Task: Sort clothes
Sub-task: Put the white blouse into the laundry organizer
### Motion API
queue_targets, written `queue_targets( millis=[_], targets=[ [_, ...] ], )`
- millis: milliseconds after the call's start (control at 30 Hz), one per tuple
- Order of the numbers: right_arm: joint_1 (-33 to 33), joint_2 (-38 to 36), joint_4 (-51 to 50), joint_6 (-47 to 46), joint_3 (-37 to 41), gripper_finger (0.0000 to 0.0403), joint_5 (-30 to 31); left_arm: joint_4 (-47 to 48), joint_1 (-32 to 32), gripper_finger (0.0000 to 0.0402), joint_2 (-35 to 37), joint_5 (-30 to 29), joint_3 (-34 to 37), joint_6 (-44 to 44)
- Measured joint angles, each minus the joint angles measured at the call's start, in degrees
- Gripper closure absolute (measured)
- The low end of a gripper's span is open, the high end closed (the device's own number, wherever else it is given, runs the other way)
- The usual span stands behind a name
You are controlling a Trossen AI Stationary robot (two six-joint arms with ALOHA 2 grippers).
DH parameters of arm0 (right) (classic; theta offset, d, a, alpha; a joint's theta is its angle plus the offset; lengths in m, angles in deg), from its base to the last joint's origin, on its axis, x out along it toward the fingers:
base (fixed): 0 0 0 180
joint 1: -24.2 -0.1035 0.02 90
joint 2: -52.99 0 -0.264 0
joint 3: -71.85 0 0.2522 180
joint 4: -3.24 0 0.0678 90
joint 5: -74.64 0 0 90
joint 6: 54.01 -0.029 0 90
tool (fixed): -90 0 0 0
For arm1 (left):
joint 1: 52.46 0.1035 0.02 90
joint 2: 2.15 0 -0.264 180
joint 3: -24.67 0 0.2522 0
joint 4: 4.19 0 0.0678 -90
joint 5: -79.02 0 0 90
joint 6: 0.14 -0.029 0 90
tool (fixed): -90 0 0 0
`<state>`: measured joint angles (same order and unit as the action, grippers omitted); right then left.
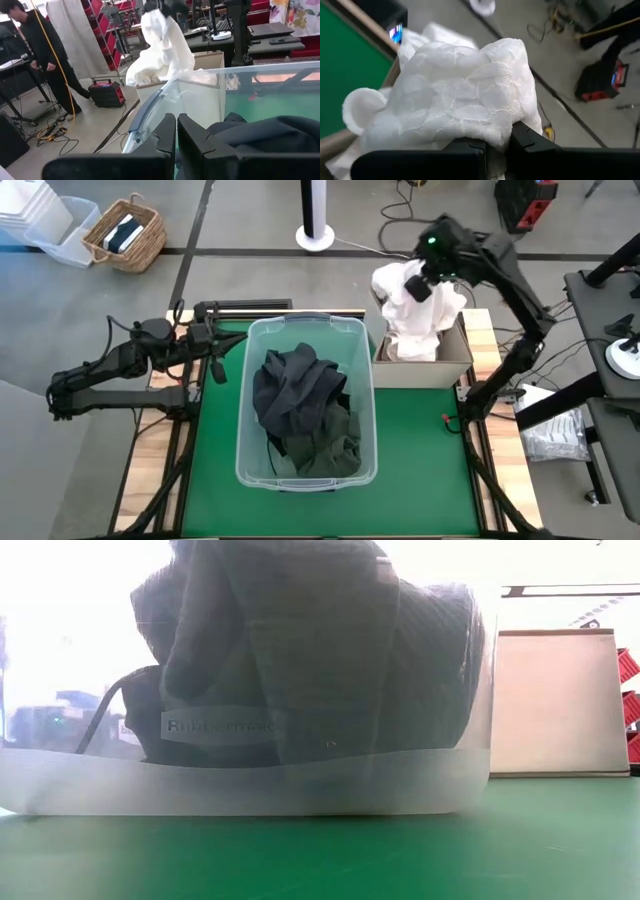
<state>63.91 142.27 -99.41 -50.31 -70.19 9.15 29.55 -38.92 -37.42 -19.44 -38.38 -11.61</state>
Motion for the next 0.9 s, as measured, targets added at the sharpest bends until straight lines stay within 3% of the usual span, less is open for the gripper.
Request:
queue_targets(
  millis=[133,433,733,900],
  targets=[
    [-0.01,0.54,0.63,-1.13,6.64,0.0385,-0.75,0.1,-0.01,0.0401,0.05,-0.01,0.26,0.0],
    [0.28,0.44,12.52,-0.89,22.53,0.0385,-0.95,0.98,-0.02,0.0401,0.11,-0.01,0.28,-0.01],
    [2.34,0.44,14.85,-2.26,35.75,0.0385,-1.35,1.62,-0.01,0.0401,0.04,0.01,0.34,-0.02],
    [2.34,0.44,14.84,-1.34,41.57,0.0385,-11.96,2.1,-0.01,0.0401,0.0,0.01,0.37,0.0]
  ],
)
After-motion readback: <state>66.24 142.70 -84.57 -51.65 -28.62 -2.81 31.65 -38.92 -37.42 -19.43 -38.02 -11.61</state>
